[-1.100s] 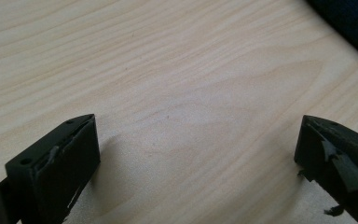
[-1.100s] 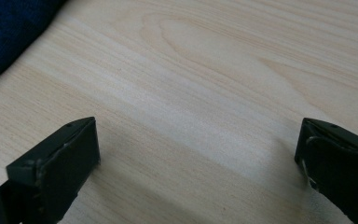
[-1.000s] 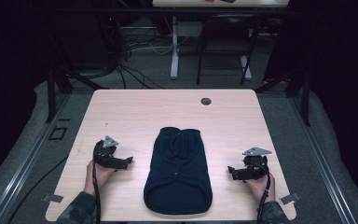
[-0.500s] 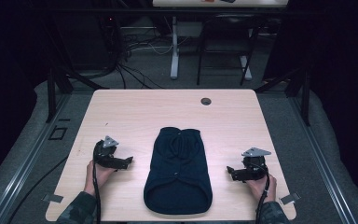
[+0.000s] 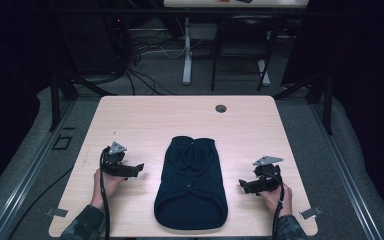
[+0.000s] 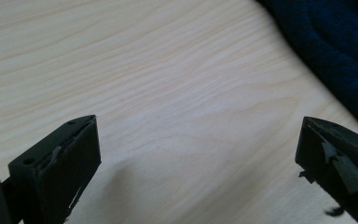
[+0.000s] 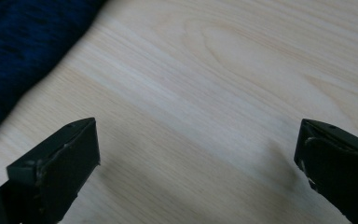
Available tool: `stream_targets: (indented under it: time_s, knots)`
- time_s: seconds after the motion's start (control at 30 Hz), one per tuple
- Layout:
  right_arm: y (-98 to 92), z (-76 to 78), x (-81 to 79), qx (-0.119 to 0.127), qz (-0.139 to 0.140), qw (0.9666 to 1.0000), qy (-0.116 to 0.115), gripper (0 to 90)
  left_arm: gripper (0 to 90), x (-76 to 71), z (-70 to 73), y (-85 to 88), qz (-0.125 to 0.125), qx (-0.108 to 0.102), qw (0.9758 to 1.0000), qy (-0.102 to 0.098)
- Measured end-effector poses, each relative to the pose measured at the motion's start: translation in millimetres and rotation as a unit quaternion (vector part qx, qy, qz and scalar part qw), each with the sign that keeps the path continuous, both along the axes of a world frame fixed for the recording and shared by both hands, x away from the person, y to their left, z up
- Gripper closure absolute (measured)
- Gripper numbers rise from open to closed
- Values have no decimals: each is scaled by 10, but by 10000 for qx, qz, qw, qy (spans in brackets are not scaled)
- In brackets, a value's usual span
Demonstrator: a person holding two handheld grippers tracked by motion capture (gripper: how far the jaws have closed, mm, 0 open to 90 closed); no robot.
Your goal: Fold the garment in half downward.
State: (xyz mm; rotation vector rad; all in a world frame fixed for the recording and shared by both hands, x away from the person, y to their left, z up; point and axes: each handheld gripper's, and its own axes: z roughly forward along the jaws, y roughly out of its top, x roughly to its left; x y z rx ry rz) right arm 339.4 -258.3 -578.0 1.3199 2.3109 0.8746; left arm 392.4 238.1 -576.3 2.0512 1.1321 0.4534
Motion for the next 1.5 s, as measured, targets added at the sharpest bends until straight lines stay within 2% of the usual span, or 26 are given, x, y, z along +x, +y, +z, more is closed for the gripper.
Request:
stream_targets:
  time_s: [0.1,0.17,0.2,0.23,0.37,0.43,0.57,0.73,0.77,0.9,1.1,1.23,1.37,1.5]
  knots:
    - [71,65,-5,25,105,9999,-45,0,0,23,90,-55,-106,91,9998,-157]
    - [96,89,-5,45,138,9999,-69,0,0,33,116,-60,-112,67,9998,-180]
    - [144,134,4,141,208,9997,-39,0,0,43,135,-66,-123,25,9997,-199]
    - [144,134,4,141,208,9997,-39,0,0,53,152,-75,-158,5,9997,-178]
    - [267,239,67,387,379,9985,-20,0,0,79,192,-145,-261,-58,9995,-182]
    - [326,264,103,478,438,9979,-18,0,0,120,206,-214,-406,-139,9990,-89]
    - [399,276,158,451,524,9976,-22,0,0,163,219,-288,-491,-181,9986,-64]
    - [533,299,259,428,623,9971,24,0,0,219,232,-432,-605,-131,9981,-69]
    - [589,313,293,381,720,9967,23,0,0,234,236,-457,-651,-113,9978,-55]
    - [696,342,361,431,826,9956,8,0,0,278,256,-565,-756,-140,9970,-34]
    - [775,373,477,401,827,9957,72,0,0,367,253,-702,-914,-216,9955,118]
    - [807,391,573,447,812,9956,137,0,0,438,270,-767,-975,-212,9948,184]
    - [823,392,701,569,794,9949,239,0,0,510,289,-830,-975,-322,9943,271]
    - [854,383,792,545,752,9952,304,0,0,588,296,-908,-1015,-263,9940,306]
